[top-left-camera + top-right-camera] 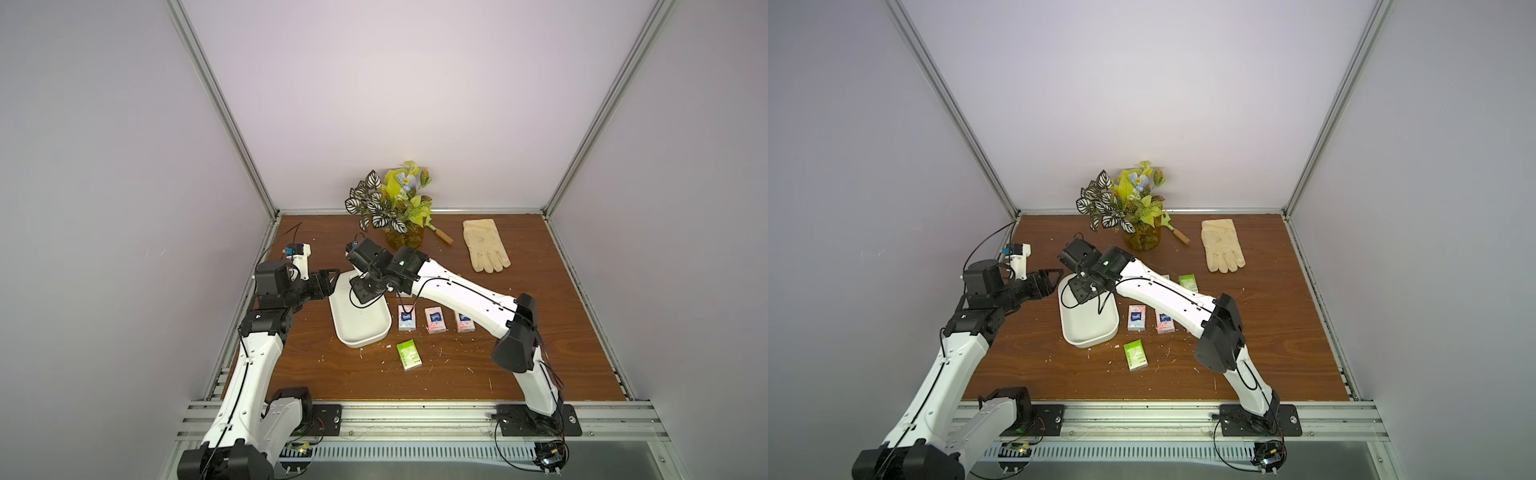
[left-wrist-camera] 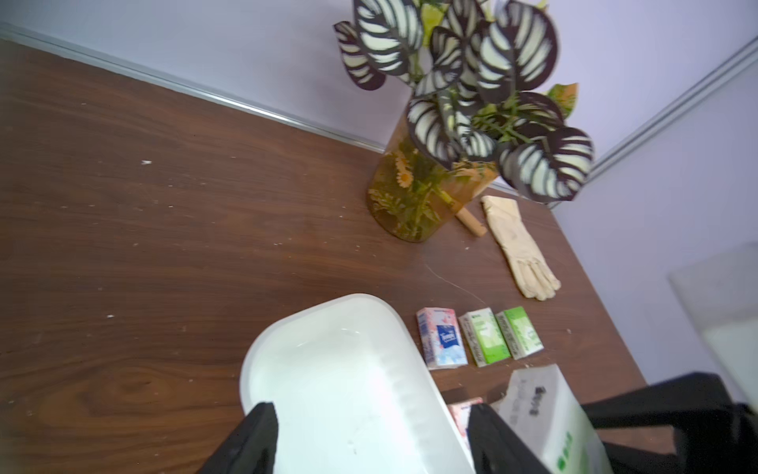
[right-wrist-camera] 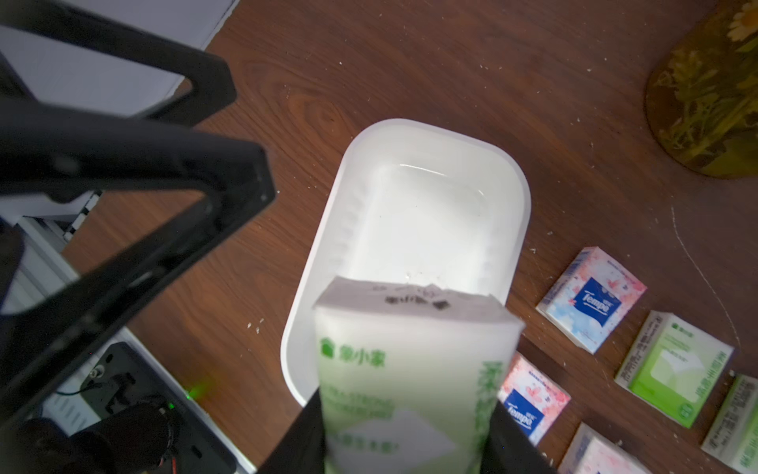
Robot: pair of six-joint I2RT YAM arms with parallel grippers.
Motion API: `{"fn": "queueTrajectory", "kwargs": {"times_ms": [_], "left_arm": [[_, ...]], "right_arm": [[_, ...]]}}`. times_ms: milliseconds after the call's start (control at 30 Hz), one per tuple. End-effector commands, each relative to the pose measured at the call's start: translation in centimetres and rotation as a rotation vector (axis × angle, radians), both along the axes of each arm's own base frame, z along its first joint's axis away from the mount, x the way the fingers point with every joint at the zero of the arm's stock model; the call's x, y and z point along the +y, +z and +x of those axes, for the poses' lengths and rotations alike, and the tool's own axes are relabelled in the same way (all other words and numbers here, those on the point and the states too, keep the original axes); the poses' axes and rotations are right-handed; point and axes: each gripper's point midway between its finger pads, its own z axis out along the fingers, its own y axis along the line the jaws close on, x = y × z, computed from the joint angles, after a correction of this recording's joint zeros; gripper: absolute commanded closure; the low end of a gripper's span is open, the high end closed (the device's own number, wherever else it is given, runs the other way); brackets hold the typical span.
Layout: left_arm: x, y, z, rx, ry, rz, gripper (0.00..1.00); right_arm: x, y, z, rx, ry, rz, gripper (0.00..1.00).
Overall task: Take the pocket tissues out of the storage box
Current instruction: Pick up the pocket tissues from the storage box, then place the pocket tissues at the center of the board.
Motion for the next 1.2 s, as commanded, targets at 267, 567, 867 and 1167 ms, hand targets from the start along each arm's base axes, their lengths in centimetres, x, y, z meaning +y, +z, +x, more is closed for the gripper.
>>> {"fn": "queueTrajectory", "kwargs": {"times_ms": [267,567,867,1167], "left_arm": [[-6.3,0.3,-4.5,-0.1,-0.248,-0.077,0.11],[-9.3,-2.3,-6.7,-0.079,-0.334,-0.103,0.02],[-12.7,-4.3,-8.1,-0.064,-0.397,-0.099,0.01],[-13.0,-4.2,-7.3,-0.09,-0.389,-0.075,0.02]], "right_arm": [[-9.0,-1.5,-3.5,0.066,-0.146,-0.092,0.51],[-17.0,-6.4,-7.1,0.157,-0.294,-0.071,0.51],[-22.0,-12.1,-9.5,0.232,-0.383,-0.109,0.51],[-20.6,-16.3,-10.0,0.3,-0.361,-0.077,0.52]]}}
